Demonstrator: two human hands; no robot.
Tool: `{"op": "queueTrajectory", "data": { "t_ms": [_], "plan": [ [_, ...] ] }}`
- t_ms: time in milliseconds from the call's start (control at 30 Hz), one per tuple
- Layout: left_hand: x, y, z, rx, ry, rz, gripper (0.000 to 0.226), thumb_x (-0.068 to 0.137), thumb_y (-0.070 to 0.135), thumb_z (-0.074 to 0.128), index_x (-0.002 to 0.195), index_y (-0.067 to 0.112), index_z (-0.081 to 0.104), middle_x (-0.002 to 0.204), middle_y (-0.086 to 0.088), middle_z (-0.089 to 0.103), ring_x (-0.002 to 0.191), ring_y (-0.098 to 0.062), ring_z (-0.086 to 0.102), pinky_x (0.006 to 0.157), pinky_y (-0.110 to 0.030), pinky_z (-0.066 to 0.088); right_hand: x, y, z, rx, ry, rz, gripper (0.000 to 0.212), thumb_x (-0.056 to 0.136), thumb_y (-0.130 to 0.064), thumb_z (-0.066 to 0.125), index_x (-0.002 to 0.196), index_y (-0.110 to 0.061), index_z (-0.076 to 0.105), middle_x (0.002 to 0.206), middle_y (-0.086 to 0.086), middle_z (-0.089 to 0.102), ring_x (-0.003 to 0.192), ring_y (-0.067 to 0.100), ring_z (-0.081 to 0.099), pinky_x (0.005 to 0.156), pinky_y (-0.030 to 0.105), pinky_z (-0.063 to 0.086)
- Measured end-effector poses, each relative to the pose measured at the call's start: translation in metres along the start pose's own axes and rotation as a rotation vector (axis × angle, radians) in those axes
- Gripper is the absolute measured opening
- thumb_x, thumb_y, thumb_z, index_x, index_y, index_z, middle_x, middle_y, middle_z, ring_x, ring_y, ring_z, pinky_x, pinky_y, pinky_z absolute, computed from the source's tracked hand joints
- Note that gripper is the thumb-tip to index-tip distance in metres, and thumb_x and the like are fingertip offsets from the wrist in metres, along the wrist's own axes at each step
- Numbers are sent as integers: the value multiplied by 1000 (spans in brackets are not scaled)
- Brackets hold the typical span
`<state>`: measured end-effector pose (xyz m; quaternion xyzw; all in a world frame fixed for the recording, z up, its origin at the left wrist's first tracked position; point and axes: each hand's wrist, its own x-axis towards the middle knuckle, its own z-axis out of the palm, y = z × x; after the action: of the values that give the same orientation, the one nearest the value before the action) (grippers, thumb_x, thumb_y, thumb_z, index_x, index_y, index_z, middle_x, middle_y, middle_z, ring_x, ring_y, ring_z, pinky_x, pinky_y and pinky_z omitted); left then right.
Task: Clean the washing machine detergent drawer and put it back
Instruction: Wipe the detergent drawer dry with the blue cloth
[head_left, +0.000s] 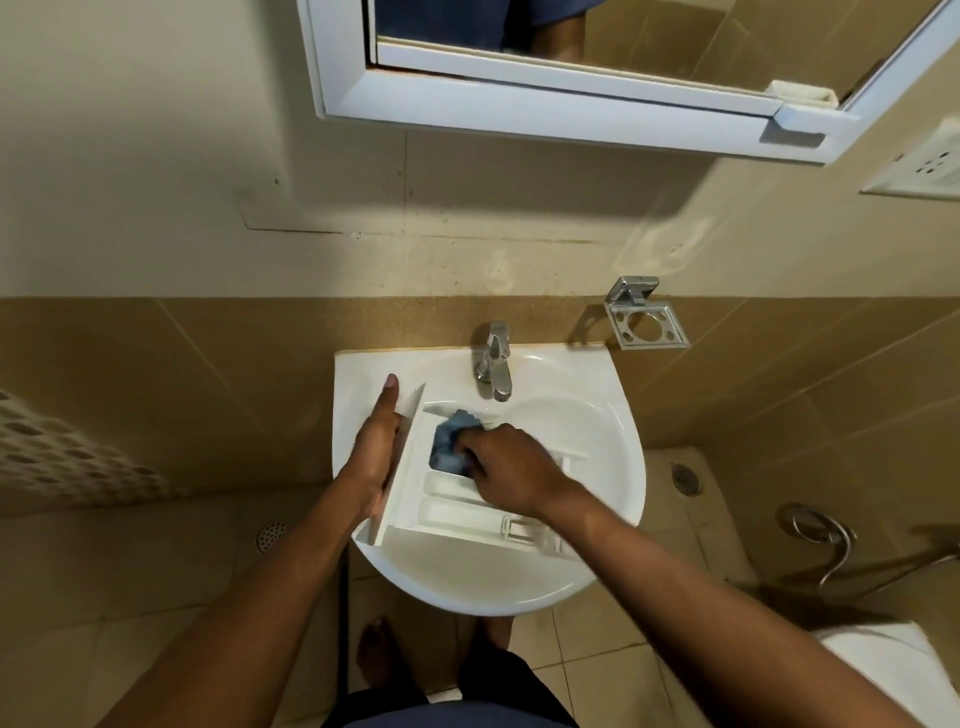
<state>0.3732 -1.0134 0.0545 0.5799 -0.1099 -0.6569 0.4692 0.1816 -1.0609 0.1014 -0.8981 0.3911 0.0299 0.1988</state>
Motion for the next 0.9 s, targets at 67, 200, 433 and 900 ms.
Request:
{"op": "queueTrajectory", "data": {
  "t_ms": [67,200,433,900],
  "plan": [
    [2,-4,-3,-8,10,1,113,68,98,54,127,3,70,119,-24,73,104,-40,74,100,-53,56,-5,12,-12,-221,-181,77,25,96,-24,57,118,-17,65,119,14,70,109,39,65,83,36,48],
    [-2,-6,4,6,31,34,94,71,93,53,121,16,76,113,-17,77,106,-39,74,104,-56,53,-9,14,-8,-305,-274,190,24,96,-19,56,115,-10,66,121,15,68,111,37,65,88,37,49],
    [3,-8,3,15,14,34,89,74,89,58,122,16,77,119,-19,75,111,-40,72,109,-57,51,1,-15,22,375,104,155,20,96,-7,57,107,-11,74,114,5,76,106,28,68,86,26,45],
    [4,-8,4,44,11,59,82,65,80,77,111,12,81,110,-22,77,104,-46,73,104,-62,53,-41,-34,45,81,127,-151,29,101,-35,47,124,-18,52,105,10,67,89,27,59,79,37,43]
  ]
}}
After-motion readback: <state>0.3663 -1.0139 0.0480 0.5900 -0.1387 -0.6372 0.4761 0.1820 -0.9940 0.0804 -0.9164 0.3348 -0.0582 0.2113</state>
